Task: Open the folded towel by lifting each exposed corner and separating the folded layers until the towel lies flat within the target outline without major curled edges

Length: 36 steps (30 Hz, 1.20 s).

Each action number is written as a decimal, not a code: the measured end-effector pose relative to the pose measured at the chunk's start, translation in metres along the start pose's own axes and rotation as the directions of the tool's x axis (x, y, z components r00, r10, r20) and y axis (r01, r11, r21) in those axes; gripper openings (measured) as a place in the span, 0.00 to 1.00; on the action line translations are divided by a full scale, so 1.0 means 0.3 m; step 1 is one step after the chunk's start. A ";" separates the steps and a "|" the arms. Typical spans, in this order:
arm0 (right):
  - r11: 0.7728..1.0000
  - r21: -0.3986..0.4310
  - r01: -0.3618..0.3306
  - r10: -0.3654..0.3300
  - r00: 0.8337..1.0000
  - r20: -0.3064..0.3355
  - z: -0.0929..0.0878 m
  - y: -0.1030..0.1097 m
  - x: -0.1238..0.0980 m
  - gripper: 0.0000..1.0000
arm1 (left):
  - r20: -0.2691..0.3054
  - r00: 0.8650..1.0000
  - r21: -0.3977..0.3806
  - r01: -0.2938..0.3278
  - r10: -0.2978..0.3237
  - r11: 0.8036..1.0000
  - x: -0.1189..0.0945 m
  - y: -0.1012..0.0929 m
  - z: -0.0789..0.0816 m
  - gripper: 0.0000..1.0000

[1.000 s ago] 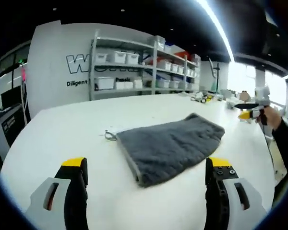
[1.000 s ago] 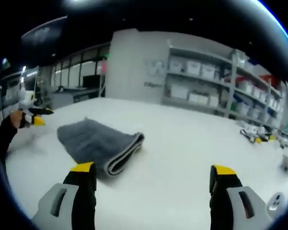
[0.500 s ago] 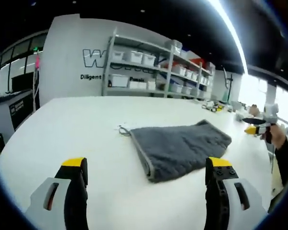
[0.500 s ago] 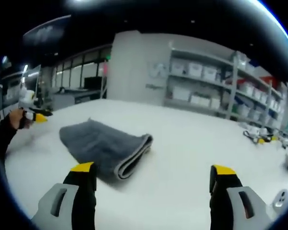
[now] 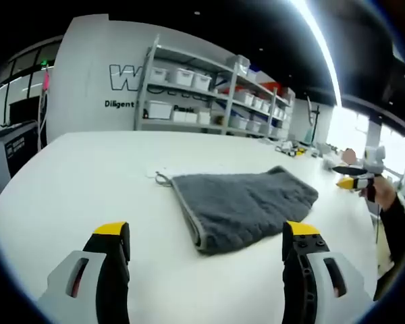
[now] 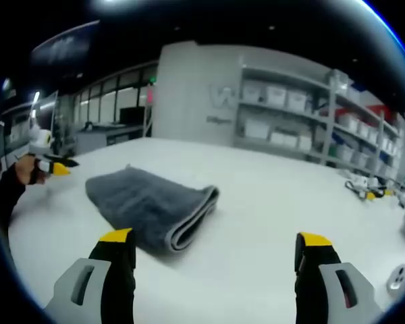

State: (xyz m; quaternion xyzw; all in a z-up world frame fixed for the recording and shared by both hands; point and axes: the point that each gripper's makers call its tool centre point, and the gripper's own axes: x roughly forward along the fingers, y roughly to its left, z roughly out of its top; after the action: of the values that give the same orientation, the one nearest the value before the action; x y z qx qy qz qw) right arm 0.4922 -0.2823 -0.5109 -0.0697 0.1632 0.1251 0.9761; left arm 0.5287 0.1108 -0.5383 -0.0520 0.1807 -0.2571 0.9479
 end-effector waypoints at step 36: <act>0.990 -0.011 -0.139 0.139 0.990 -0.010 -0.040 0.132 0.077 0.57 | -0.054 0.996 0.026 0.077 -0.076 0.997 0.072 0.020 -0.022 0.53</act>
State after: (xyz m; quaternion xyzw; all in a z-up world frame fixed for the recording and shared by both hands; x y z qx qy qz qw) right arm 0.4990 -0.2412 -0.5338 -0.0648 0.1715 0.1933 0.9639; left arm 0.5463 0.1051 -0.5524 -0.0388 0.2000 -0.2969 0.9329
